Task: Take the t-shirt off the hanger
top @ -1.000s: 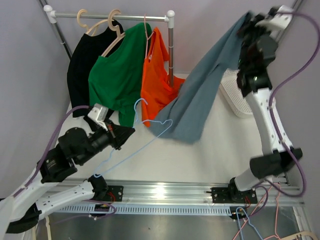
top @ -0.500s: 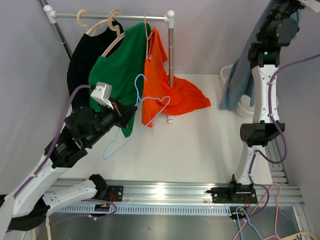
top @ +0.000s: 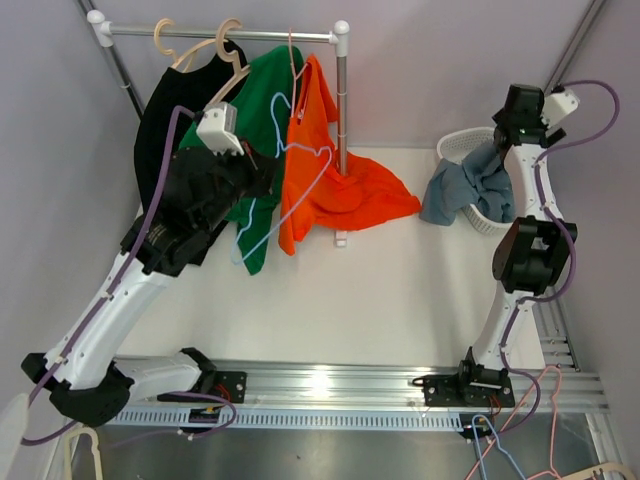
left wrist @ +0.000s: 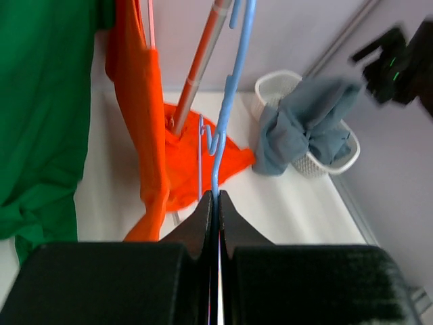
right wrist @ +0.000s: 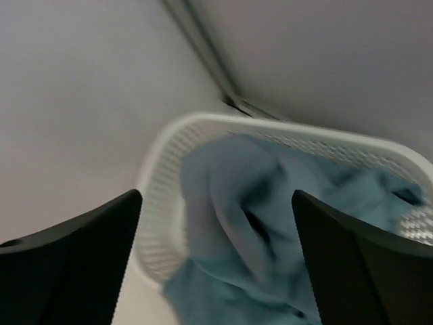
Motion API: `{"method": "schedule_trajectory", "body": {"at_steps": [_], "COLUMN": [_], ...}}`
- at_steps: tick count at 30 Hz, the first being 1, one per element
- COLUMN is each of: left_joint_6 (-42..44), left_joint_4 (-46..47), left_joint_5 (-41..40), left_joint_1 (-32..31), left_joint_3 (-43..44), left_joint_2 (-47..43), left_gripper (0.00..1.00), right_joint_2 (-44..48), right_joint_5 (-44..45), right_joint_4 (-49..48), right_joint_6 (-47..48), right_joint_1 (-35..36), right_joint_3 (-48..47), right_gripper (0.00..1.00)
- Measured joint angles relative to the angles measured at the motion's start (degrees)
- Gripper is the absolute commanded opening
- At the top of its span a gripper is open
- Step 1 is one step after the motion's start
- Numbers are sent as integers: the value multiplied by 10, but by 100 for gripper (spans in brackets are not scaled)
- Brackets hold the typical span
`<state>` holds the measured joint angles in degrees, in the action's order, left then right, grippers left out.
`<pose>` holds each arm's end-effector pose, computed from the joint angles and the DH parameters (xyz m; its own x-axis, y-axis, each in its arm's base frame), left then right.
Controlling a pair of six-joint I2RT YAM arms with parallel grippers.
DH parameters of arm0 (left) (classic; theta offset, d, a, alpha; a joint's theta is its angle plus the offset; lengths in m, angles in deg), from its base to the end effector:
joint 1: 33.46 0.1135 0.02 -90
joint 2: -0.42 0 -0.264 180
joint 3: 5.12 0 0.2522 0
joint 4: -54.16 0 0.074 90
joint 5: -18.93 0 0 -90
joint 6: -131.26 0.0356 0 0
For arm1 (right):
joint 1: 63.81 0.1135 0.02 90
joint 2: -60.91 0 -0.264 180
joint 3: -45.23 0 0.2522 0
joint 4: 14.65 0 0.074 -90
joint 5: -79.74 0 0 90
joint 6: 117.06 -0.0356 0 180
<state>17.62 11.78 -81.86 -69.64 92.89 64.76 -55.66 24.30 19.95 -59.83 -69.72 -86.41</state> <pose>0.1842 -0.1264 0.4748 -0.2846 -0.2799 -0.9169 0.3454 0.8623 -0.3704 0.4744 -0.0694 0.3807 0.0541 0.4425 -0.8951 0.6984 0.6239 0.3507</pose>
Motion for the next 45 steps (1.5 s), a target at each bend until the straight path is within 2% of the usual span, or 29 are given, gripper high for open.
{"method": "schedule_trajectory", "body": {"at_steps": [3,6,8,11,16,21,29,38,45], "left_joint_6": [8,17,21,23,28,31,51,73,99], "left_joint_4": [8,14,12,11,10,8,44,118,122], "left_joint_5": [-18,-33,-35,-31,-24,-31,-46,-90,-100], "left_joint_1": [0,3,9,32,47,47,43,16,15], "left_joint_3": [45,87,107,170,255,336,410,318,466], "left_joint_2": [25,54,73,136,238,332,405,347,419], "left_gripper": [0,1,1,1,1,1,0,1,1], "right_joint_2": [0,58,108,217,469,608,643,645,640], "right_joint_5": [15,27,27,24,27,43,47,44,30], "right_joint_4": [49,37,30,-11,-105,-145,-118,-123,-122], "right_joint_6": [-6,29,51,83,119,120,134,137,129], "right_joint_1": [-10,16,44,99,200,215,221,222,223], "right_joint_3": [42,104,113,132,274,382,480,485,487], "right_gripper": [99,100,100,100,99,100,99,99,99]}}
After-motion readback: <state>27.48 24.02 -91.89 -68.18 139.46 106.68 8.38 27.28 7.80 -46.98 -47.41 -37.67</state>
